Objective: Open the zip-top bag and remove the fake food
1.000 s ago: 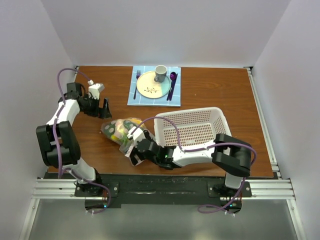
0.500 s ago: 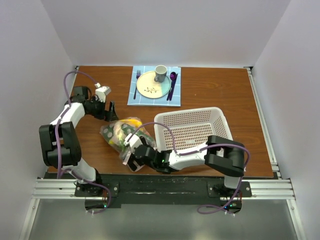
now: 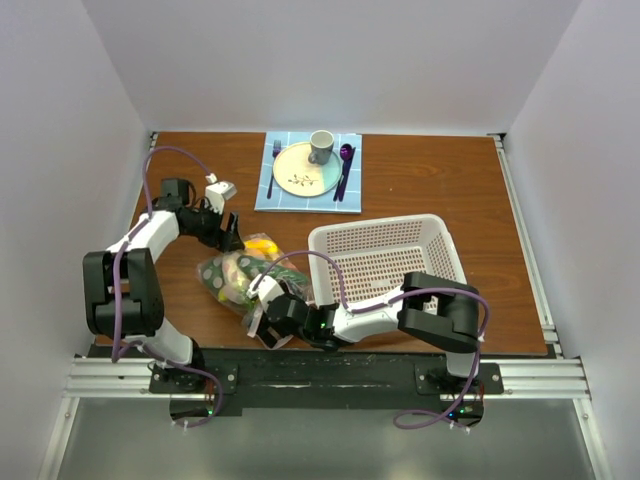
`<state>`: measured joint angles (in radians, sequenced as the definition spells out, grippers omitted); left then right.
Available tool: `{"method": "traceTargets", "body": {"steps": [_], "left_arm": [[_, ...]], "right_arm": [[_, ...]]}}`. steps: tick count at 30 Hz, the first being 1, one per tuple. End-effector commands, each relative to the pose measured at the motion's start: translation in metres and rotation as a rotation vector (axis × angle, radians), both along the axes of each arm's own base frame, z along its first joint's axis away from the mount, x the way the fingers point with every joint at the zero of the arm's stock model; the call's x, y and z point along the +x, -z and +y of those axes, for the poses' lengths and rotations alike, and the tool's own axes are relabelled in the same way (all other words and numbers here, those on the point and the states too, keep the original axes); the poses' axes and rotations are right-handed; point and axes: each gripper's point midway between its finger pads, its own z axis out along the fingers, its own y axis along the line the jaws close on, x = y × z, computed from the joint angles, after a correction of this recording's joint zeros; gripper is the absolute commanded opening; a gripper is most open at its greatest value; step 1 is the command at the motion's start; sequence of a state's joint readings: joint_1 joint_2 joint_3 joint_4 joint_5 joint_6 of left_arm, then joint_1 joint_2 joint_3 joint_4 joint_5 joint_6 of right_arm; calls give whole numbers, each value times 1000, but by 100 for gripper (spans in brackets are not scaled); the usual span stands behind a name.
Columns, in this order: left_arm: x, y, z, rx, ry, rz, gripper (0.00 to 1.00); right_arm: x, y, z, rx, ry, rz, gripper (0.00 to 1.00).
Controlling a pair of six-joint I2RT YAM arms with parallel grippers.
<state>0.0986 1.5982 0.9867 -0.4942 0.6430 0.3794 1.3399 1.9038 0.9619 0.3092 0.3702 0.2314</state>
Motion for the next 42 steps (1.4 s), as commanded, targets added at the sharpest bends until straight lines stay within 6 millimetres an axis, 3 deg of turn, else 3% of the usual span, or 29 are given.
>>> {"method": "traceTargets", "body": {"steps": [1,2,3,5,6,9,15,21,25,28,36,42], "left_arm": [[-13,-5,2,31,52,-38,65],[-14,-6,1,30,55,-34,60],[-14,-7,-1,19,60,-34,46],[-15,-9,-3,3,63,-24,31],[-14,-10,-5,-11,69,-21,17],[-10,-14,-5,-10,73,-23,0],[3,-23,13,89,71,-79,0],[10,-25,28,190,86,-134,0],[9,-23,31,233,119,-147,0],[5,-22,30,258,156,-157,0],[2,-20,13,244,185,-155,0],[-10,-16,-12,216,236,-134,0]], "right_arm": [[7,-20,2,16,26,-35,99],[8,-22,3,18,26,-37,99],[9,-26,5,28,31,-41,99],[10,-30,6,34,38,-46,99],[12,-37,8,47,50,-54,99],[20,-50,7,60,91,-82,99],[41,-83,-11,73,248,-156,99],[48,-94,-10,77,249,-212,99],[52,-90,-7,56,249,-238,99],[52,-82,2,61,212,-244,99],[29,-85,63,207,-37,-216,99],[31,-72,76,199,-46,-213,99]]}}
